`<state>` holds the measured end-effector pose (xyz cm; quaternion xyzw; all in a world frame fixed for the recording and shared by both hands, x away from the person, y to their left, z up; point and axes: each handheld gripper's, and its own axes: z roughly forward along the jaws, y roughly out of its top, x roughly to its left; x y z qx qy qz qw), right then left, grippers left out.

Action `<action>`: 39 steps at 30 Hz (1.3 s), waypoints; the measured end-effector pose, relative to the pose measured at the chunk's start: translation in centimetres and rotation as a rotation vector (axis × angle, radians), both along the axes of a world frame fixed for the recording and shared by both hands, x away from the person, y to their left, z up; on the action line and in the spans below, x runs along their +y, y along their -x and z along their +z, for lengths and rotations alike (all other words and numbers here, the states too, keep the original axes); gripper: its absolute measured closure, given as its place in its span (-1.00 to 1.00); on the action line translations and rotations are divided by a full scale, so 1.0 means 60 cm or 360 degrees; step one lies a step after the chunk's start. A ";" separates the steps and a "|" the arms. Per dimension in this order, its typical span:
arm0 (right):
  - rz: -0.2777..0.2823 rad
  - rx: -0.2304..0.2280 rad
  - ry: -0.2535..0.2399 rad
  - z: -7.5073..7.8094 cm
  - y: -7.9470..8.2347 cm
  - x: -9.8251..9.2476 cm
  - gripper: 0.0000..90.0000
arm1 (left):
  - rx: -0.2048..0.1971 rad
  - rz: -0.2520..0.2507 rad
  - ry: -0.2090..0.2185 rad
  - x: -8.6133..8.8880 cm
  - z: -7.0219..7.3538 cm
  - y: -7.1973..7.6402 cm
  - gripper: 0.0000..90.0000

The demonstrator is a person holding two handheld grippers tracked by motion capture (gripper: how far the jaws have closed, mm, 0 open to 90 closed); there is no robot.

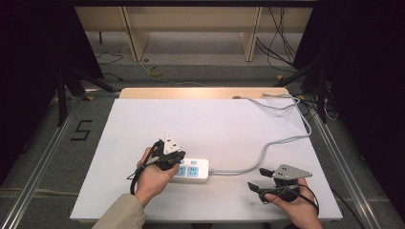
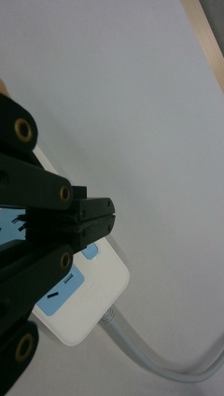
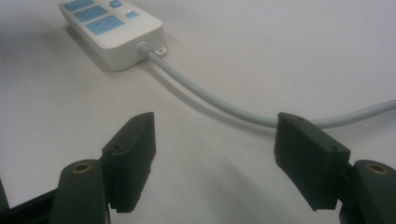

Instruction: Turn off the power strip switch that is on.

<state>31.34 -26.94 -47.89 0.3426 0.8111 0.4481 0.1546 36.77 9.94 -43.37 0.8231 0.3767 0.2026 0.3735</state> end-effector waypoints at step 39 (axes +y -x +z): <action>0.0007 0.0009 -0.0003 -0.001 0.000 0.001 -0.32 | 0.0211 -0.0102 -0.0145 -0.058 -0.010 -0.036 0.99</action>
